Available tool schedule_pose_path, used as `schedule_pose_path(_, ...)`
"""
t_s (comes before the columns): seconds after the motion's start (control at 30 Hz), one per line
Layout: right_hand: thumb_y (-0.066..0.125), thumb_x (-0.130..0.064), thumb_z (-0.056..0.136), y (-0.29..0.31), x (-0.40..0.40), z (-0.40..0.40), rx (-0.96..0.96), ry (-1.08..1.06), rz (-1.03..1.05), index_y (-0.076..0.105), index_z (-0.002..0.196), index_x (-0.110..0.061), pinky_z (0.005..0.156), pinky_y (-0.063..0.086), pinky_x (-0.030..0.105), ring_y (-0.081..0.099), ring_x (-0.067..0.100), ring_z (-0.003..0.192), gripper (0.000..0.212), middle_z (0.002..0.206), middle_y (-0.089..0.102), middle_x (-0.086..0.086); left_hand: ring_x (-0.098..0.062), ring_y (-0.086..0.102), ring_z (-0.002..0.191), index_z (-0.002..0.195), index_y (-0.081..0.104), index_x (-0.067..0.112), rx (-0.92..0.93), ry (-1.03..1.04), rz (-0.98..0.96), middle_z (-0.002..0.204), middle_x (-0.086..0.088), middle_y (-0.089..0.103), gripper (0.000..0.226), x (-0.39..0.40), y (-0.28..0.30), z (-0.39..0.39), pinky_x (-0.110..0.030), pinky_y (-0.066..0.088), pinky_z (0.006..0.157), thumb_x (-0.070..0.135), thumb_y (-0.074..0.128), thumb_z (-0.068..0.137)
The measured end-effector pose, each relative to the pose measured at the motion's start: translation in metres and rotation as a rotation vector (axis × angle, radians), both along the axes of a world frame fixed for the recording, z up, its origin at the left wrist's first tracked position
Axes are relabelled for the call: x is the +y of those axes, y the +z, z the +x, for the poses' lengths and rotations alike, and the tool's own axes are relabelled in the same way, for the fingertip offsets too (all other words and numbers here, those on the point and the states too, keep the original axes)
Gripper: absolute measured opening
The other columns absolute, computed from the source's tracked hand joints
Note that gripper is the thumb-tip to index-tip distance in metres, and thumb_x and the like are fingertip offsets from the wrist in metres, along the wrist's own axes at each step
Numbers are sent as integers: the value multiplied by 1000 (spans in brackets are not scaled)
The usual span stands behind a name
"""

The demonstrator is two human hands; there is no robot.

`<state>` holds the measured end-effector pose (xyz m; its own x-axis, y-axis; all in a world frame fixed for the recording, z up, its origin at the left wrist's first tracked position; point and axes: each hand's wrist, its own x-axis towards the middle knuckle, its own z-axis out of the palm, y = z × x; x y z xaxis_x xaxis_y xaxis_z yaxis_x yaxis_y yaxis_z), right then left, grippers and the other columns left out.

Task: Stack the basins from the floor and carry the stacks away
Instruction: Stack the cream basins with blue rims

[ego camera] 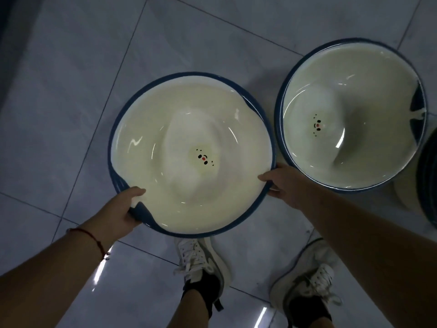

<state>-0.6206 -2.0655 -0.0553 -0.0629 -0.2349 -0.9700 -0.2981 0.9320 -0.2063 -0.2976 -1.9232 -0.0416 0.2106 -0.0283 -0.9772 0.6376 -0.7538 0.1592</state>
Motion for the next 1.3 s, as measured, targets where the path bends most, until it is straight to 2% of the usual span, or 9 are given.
schedule_pose_path(0.13,70,-1,86,28,-13,-10,-153,-148,-24,64,100,-13,93,54,38,64,21,99,19,102,67,6,-24,61,86,97,64,9,-56,-1,-55,95,-9,64,7,-24,41,-6,-38,51,76,11,58,94)
schedule_pose_path(0.27,74,-5,82,67,-26,-26,-232,-285,-69,66,98,-10,81,57,36,64,24,93,18,98,67,10,-26,58,94,95,62,9,-58,-102,-121,93,-8,60,11,-44,83,-11,-44,50,91,19,61,94)
schedule_pose_path(0.4,75,-8,83,114,-32,-58,-269,-350,-138,67,101,-9,77,57,35,64,25,93,20,102,67,11,-29,55,89,79,65,11,-76,-201,-161,88,-12,55,27,-71,122,-24,-45,49,90,31,58,95)
schedule_pose_path(0.5,75,-17,85,150,-28,-91,-307,-311,-200,66,113,-7,93,55,39,67,26,103,31,111,71,11,-30,57,107,107,63,9,-151,-262,-222,113,-9,62,29,-98,149,-45,-49,44,100,35,56,95)
schedule_pose_path(0.6,73,-20,87,181,-27,-134,-299,-349,-255,66,113,-8,95,55,41,68,27,105,29,111,71,11,-29,58,115,129,58,13,-177,-358,-245,127,-3,63,41,-136,179,-82,-51,39,107,37,55,95)
schedule_pose_path(0.8,65,-14,91,216,-23,-249,-193,-565,-359,65,102,-4,76,58,31,69,23,90,15,96,70,12,-30,64,112,135,57,19,-90,-591,-354,122,-11,69,75,-197,221,-201,-51,47,100,44,82,68)
schedule_pose_path(0.87,63,-13,91,219,-21,-296,-133,-615,-378,64,100,-4,74,56,30,66,21,86,13,91,67,11,-29,67,96,134,55,17,-101,-644,-387,107,-15,72,64,-212,220,-254,-45,52,90,39,75,77)
schedule_pose_path(1.13,60,-9,90,214,-6,-501,137,-769,-375,60,100,-6,79,54,32,61,19,81,10,87,62,9,-31,65,114,119,66,13,-1,-759,-382,114,-13,72,41,-248,185,-484,-44,52,97,34,75,84)
schedule_pose_path(1.3,61,-9,92,204,2,-597,152,-743,-383,59,105,-9,76,55,30,63,21,89,13,100,63,10,-26,68,103,113,65,15,18,-806,-438,109,-8,74,30,-254,164,-586,-41,55,92,31,71,88)
